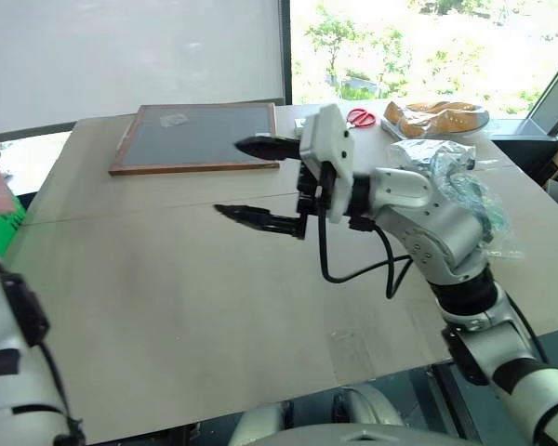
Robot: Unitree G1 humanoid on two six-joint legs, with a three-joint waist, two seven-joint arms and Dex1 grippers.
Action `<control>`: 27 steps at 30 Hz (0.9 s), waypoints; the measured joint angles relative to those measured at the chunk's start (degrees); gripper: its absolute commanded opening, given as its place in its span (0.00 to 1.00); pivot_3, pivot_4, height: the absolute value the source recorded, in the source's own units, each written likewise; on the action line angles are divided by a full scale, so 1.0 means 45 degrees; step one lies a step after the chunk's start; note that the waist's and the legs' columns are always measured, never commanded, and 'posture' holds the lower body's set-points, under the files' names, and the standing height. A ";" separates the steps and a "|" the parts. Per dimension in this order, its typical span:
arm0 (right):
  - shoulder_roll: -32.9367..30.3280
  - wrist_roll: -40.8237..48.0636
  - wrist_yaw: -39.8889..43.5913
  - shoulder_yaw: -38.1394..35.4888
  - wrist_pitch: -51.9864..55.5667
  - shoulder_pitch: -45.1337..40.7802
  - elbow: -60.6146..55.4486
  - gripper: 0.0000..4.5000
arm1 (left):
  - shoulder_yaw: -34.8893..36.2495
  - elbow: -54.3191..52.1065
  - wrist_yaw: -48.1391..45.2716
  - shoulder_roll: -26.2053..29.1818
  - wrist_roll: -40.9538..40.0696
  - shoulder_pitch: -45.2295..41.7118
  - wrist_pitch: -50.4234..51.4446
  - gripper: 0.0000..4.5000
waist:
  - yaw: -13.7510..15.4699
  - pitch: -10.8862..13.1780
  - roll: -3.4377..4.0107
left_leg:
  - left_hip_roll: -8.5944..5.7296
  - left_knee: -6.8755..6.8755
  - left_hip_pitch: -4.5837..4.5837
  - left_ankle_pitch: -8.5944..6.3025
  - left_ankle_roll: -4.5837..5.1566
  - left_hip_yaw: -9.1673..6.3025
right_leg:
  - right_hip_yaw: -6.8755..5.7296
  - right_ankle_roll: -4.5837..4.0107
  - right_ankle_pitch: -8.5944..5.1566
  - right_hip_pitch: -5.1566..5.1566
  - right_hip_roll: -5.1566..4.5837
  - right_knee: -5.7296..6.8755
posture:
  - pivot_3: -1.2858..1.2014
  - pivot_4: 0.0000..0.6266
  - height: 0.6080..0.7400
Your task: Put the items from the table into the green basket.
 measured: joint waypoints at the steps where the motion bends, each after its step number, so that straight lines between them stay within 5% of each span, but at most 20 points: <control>1: 0.0238 0.0119 0.0334 0.0004 -0.0231 -0.0189 0.0167 1.00 | 0.0062 0.0291 0.0119 0.0390 0.0005 0.0009 -0.0179 0.40 | 0.0081 -0.0006 -0.0007 | -0.0021 -0.0004 0.0000 0.0000 0.0000 -0.0017 | -0.0005 0.0001 0.0000 -0.0003 -0.0010 0.0004 | 0.60 0.00 1.00; 9: 0.0711 -0.0155 0.1675 0.0222 -0.1265 -0.0636 0.1564 1.00 | 0.0127 0.2061 -0.0108 0.1780 0.0092 0.2262 -0.1348 0.40 | 0.1430 -0.0136 -0.0092 | -0.0118 0.0002 0.0011 0.0012 -0.0021 -0.0155 | -0.0006 0.0007 0.0003 -0.0037 -0.0026 0.0165 | 0.63 0.00 1.00; 16: 0.1012 -0.0321 0.1892 0.0358 -0.1301 -0.0682 0.1696 1.00 | 0.0222 0.2583 -0.0434 0.1819 -0.0078 0.3126 -0.2125 0.99 | 0.2015 -0.0230 -0.0179 | -0.0125 -0.0008 0.0031 0.0024 -0.0043 -0.0178 | -0.0005 0.0008 0.0004 -0.0034 -0.0019 0.0188 | 0.62 0.00 1.00; 24: 0.0588 -0.0394 0.1895 0.0340 -0.1227 -0.0552 0.1635 1.00 | 0.1962 0.2193 0.0323 0.1681 -0.1620 0.2947 -0.3065 0.99 | 0.2016 -0.0261 -0.0214 | -0.0127 -0.0019 0.0047 0.0023 -0.0045 -0.0187 | -0.0014 0.0008 0.0004 -0.0036 -0.0028 0.0188 | 0.63 0.00 1.00; 27: 0.0060 -0.0758 0.1879 0.0351 -0.1239 -0.0162 0.1385 1.00 | 0.2671 -0.0278 -0.0669 0.0718 -0.2834 0.3307 -0.3681 0.99 | 0.2088 -0.0301 -0.0204 | -0.0133 -0.0014 0.0046 0.0023 -0.0044 -0.0191 | -0.0015 0.0008 0.0005 -0.0025 -0.0039 0.0185 | 0.63 0.00 1.00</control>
